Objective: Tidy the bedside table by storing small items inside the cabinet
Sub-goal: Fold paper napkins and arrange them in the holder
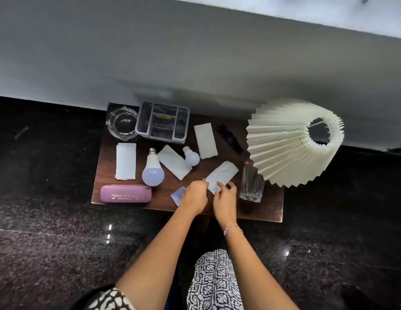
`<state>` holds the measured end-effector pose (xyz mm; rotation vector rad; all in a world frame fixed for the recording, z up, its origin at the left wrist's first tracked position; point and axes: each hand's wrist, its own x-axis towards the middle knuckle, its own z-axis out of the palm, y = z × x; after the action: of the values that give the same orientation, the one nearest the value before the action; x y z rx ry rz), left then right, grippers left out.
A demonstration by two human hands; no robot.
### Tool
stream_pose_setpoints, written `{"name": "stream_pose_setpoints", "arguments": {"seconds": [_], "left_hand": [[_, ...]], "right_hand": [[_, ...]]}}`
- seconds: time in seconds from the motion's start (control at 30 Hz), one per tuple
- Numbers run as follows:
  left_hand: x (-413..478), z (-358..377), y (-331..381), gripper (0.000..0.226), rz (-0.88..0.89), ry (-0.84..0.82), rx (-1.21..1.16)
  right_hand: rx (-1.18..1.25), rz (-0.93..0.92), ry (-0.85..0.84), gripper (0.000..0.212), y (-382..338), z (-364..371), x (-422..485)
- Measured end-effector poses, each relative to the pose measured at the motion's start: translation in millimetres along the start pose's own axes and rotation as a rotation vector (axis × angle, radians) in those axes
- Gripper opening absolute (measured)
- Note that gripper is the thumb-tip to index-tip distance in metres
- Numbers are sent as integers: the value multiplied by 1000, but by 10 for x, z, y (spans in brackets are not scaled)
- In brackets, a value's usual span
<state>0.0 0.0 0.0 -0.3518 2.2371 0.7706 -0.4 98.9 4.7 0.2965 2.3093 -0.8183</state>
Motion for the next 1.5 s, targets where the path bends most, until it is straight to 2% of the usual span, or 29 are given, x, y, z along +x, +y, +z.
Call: {"name": "stream_pose_setpoints", "arguments": {"seconds": [0.23,0.43,0.67,0.87,0.93,1.03,1.13,1.27,1.3,1.4,1.5], "left_hand": [[141,-29,-13,43,-74,-46,-9],[97,-60,-27,42,-65,62,-193],[16,-310,21,51,-78,243,-428],[-38,-610,-84,52,-25,294,-464],[-60,-717,-137,40,-6,324,-408],[-77,-872,-237,12,14,415,-362],[-100,-1059,-313,9,31,493,-390],[-125,-1335,-418,9,78,554,-411],[-112,-1408,-442,8,91,564,-410],[-39,-1603,-495,9,131,581,-412],[59,-1778,-536,13,148,619,-400]], "right_hand": [[-62,-9,32,40,31,38,131],[-25,-83,42,39,15,51,149],[32,-308,130,45,-58,-79,-74],[112,-488,116,46,-316,-238,-184],[150,-512,121,46,-401,-257,-192],[294,-513,138,38,-553,-236,-159],[498,-394,132,32,-764,-217,-88],[552,-294,52,50,-1069,-201,102],[526,-311,61,49,-1146,-203,152],[397,-374,122,21,-1367,-214,309],[352,-402,169,10,-1577,-232,458]]}}
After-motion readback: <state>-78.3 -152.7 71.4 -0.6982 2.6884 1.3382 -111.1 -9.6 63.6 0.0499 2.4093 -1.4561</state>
